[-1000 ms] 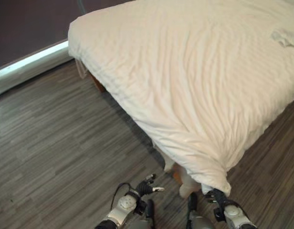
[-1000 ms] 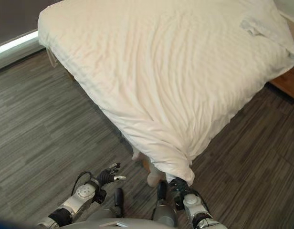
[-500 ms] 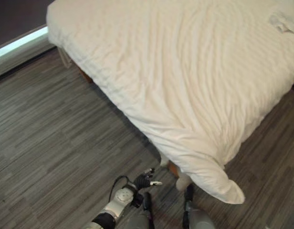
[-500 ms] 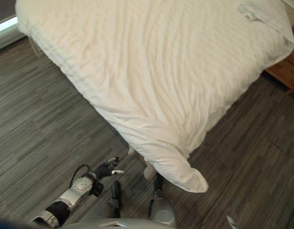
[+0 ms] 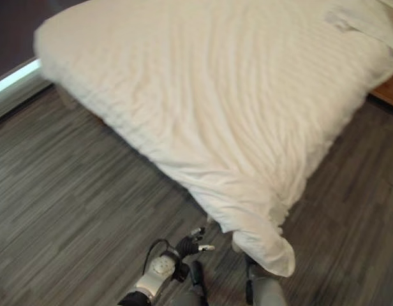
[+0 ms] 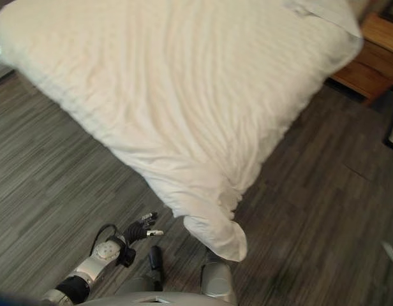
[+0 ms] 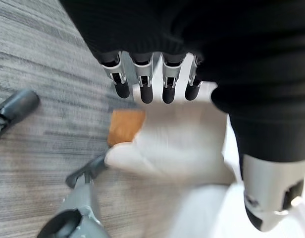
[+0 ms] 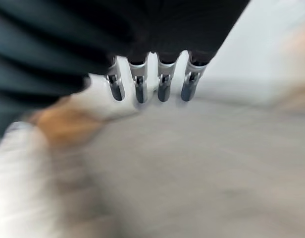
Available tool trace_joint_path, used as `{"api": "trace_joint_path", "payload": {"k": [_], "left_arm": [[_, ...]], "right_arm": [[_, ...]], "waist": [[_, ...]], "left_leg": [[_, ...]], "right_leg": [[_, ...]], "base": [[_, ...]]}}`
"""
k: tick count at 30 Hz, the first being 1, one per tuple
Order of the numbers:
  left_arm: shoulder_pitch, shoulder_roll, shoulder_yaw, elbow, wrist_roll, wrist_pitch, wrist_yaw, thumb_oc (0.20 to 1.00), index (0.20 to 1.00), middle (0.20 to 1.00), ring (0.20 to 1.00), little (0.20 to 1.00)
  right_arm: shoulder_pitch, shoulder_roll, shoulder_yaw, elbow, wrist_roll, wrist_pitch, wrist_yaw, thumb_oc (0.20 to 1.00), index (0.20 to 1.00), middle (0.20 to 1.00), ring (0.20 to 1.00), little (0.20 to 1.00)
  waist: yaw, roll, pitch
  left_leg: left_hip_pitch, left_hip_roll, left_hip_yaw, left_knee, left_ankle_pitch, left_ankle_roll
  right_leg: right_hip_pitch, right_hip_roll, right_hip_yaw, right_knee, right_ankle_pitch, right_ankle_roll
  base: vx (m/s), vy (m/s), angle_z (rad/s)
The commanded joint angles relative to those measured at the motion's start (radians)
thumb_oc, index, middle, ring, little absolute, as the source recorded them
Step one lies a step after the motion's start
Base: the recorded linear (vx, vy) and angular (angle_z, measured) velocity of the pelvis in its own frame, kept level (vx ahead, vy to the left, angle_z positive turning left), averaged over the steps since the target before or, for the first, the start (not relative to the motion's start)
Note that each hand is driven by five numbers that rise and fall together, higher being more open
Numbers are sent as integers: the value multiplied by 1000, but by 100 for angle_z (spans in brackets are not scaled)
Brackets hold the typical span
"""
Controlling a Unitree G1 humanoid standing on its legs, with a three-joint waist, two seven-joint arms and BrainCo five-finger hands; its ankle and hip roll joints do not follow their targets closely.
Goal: Making the bed.
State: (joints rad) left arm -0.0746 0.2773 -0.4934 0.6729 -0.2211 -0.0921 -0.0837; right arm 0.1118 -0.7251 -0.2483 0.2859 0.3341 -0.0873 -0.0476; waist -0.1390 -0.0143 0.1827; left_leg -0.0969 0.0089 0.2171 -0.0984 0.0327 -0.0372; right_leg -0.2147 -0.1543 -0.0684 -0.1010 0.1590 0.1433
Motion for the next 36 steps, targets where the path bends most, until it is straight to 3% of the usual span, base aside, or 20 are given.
{"api": "trace_joint_path", "payload": {"k": [1,3,4,6,7,10,11,12,14,18,22,36], "left_arm": [[-66,-25,-11,16,33,-68,35,1000,1000,1000,1000,1000],[-60,-25,-25,11,34,-68,32,1000,1000,1000,1000,1000],[-51,-26,-39,5,38,-68,33,1000,1000,1000,1000,1000],[-42,-28,-48,5,42,-60,20,1000,1000,1000,1000,1000],[-40,-36,-64,18,44,-62,15,1000,1000,1000,1000,1000],[-35,-45,-74,18,45,-62,14,1000,1000,1000,1000,1000],[-32,-59,-84,24,39,-63,20,1000,1000,1000,1000,1000],[-33,-59,-83,24,39,-63,20,1000,1000,1000,1000,1000],[-45,-80,-106,47,39,-65,40,1000,1000,1000,1000,1000],[-61,-86,-132,35,44,-76,57,1000,1000,1000,1000,1000],[-52,-91,-146,29,37,-83,66,1000,1000,1000,1000,1000],[-66,-109,-154,44,55,-96,95,1000,1000,1000,1000,1000]], "right_arm": [[-86,64,96,-221,185,-169,39,200,200,200,200,200],[-101,92,147,-287,241,-186,50,200,200,200,200,200],[-138,132,248,-343,325,-185,110,200,200,200,200,200],[-193,119,366,-363,272,-143,121,200,200,200,200,200],[-256,152,515,-378,317,-116,186,200,200,200,200,200],[-320,170,614,-386,323,-98,220,200,200,200,200,200],[-389,228,698,-359,317,-93,214,200,200,200,200,200],[-392,229,700,-356,317,-94,214,200,200,200,200,200],[-492,329,796,-295,326,-97,202,200,200,200,200,200],[-605,373,867,-215,248,-97,172,200,200,200,200,200],[-686,345,892,-223,173,-104,149,200,200,200,200,200],[-640,364,776,-281,226,-161,78,200,200,200,200,200]], "waist": [[17,14,37],[24,22,35],[35,31,33],[56,47,31],[76,59,31],[92,70,28],[109,80,28],[107,80,29],[124,91,35],[143,109,47],[158,125,59],[154,147,69]], "left_leg": [[-2,5,-19,11,-3,-7],[-9,2,-23,11,3,-7],[-14,1,-29,11,9,-10],[-17,0,-39,11,16,-13],[-14,0,-47,11,19,-17],[-21,0,-54,11,25,-19],[-23,-1,-58,11,28,-21],[-23,-1,-59,11,28,-21],[-30,0,-63,11,34,-24],[-49,2,-66,11,44,-28],[-69,0,-74,11,52,-33],[-91,-7,-77,11,53,-28]], "right_leg": [[37,-30,3,14,24,50],[32,-33,-4,14,26,48],[31,-36,-10,14,24,46],[36,-39,-24,14,21,44],[45,-41,-35,14,18,41],[45,-43,-44,14,17,39],[47,-44,-50,14,15,36],[48,-44,-50,14,15,36],[44,-43,-53,14,16,33],[27,-44,-54,14,21,33],[12,-49,-58,14,25,34],[-11,-53,-50,14,31,38]], "base": [[-22,-34,-3],[-24,-32,7],[-18,-24,19],[-12,-39,11],[-11,-40,7],[-11,-42,18],[-6,-16,19],[-28,-22,16],[-38,-13,9],[-43,-11,8],[-19,-3,4],[0,0,1]]}}
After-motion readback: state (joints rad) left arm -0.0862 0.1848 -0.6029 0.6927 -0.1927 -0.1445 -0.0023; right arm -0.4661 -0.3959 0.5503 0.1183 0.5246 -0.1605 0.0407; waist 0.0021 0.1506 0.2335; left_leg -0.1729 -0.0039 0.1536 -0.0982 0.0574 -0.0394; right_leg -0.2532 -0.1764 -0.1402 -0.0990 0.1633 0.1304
